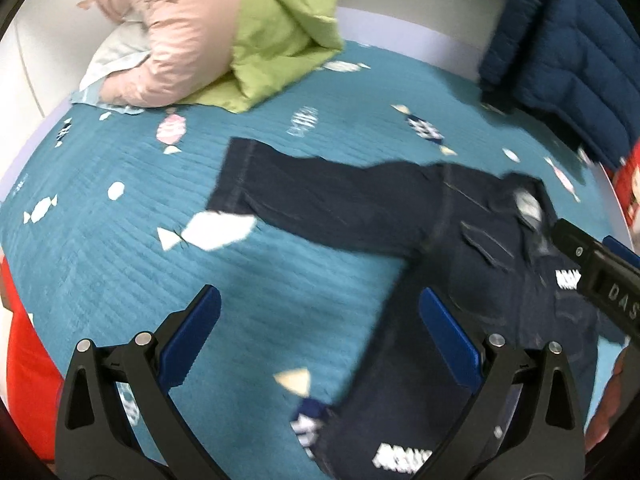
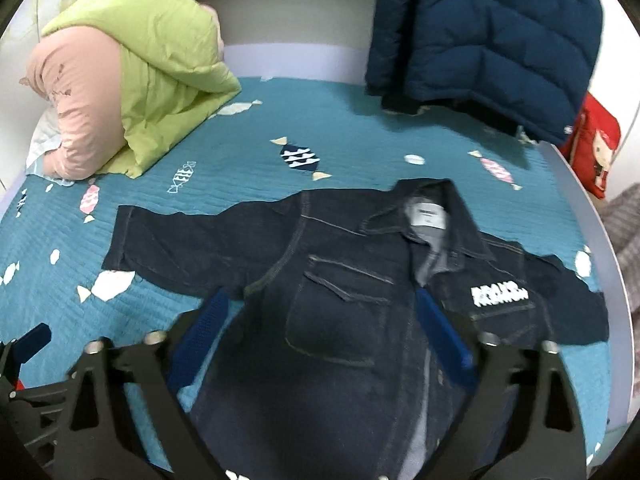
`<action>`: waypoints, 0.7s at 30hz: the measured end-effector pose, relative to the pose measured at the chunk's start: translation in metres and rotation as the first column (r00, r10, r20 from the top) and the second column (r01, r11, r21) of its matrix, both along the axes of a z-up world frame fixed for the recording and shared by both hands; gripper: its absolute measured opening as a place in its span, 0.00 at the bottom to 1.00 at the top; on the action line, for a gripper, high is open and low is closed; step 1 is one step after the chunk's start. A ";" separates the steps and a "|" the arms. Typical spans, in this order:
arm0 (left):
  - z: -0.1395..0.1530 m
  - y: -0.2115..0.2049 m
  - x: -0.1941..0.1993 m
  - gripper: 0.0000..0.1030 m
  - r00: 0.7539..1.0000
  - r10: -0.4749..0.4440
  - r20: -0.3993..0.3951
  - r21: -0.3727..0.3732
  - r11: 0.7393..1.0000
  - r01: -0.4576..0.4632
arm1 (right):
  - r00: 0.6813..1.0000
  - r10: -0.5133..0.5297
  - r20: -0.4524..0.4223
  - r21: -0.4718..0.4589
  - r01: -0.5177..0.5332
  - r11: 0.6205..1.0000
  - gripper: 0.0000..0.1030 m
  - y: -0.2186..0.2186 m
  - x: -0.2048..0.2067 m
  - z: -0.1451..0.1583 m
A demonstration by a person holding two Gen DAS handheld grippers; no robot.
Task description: Fold large clothes
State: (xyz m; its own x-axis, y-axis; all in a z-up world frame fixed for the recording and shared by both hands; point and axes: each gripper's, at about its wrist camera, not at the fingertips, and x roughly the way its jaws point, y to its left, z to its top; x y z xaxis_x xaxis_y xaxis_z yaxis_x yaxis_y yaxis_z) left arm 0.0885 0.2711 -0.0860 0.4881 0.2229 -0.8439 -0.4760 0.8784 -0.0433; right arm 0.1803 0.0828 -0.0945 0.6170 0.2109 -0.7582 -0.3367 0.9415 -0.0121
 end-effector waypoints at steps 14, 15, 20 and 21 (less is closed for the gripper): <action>-0.053 0.114 0.061 0.96 0.986 0.123 -0.114 0.055 0.992 -0.118 | 0.940 0.021 -0.341 0.015 -0.017 1.000 0.15 0.048 0.133 -0.087; -0.057 0.120 0.064 0.96 0.985 0.126 -0.121 0.046 0.992 -0.121 | 0.928 0.024 -0.372 0.015 -0.020 1.000 0.13 0.050 0.137 -0.095; -0.070 0.143 0.077 0.96 0.984 0.135 -0.114 0.012 0.991 -0.134 | 0.891 0.025 -0.453 0.015 -0.020 1.000 0.04 0.059 0.152 -0.128; -0.071 0.146 0.078 0.96 0.985 0.134 -0.108 0.006 0.991 -0.134 | 0.885 0.028 -0.466 0.017 -0.023 1.000 0.04 0.062 0.155 -0.133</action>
State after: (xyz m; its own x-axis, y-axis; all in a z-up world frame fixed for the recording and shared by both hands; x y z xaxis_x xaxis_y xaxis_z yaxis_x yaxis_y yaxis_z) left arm 0.1666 0.4167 -0.1571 0.3597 0.2784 -0.8905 -0.5910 0.8065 0.0134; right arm 0.3349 0.1445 -0.2279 0.1878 0.2314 -0.9546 -0.3248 0.9318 0.1620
